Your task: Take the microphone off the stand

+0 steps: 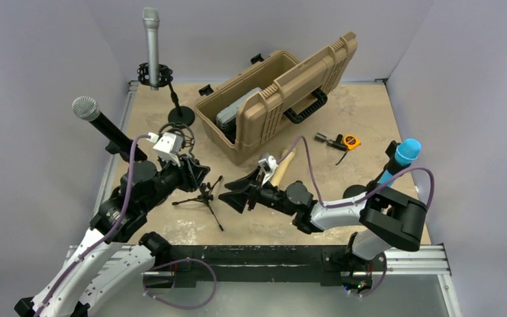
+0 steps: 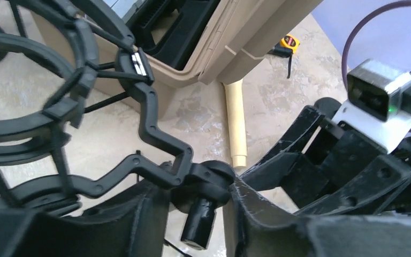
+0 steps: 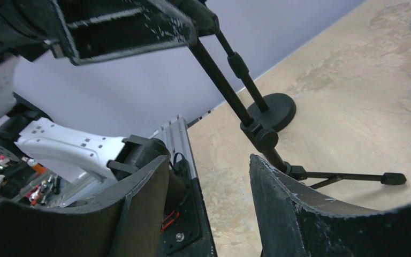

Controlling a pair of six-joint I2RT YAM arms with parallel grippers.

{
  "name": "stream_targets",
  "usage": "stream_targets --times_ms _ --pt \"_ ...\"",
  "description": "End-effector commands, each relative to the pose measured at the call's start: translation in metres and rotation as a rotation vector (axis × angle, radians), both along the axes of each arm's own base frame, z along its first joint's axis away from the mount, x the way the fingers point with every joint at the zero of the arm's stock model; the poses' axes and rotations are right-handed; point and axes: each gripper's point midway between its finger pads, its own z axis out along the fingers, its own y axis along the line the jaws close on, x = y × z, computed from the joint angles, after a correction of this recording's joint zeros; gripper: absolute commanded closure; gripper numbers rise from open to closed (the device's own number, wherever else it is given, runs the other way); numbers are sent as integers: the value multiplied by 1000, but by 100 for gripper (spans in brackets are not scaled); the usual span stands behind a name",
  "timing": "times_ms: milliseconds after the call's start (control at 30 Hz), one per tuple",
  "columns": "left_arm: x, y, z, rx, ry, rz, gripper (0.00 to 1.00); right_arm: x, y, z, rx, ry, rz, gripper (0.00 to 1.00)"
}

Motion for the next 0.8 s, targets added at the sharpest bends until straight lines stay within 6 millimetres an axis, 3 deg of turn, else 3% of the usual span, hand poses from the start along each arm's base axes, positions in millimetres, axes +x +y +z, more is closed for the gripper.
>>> stream_targets --times_ms 0,233,367,567,633,733,767 --pt "2 -19 24 -27 -149 -113 68 -5 -18 38 143 -23 25 44" --pt "-11 -50 29 -69 -224 -317 88 -3 -39 35 188 32 81 41" --pt "-20 -71 36 -87 -264 -464 89 1 -47 19 136 94 131 34" --pt "-16 -81 22 -43 -229 -520 89 -2 -45 -6 3 135 239 27" --pt "-14 -82 19 -40 -222 -518 84 -2 -44 -16 -31 156 255 25" --pt "-15 -81 15 -38 -195 -512 59 -3 -48 -23 -29 166 285 23" --pt "-15 -80 15 -38 -189 -510 55 -2 -48 -25 -28 172 291 23"
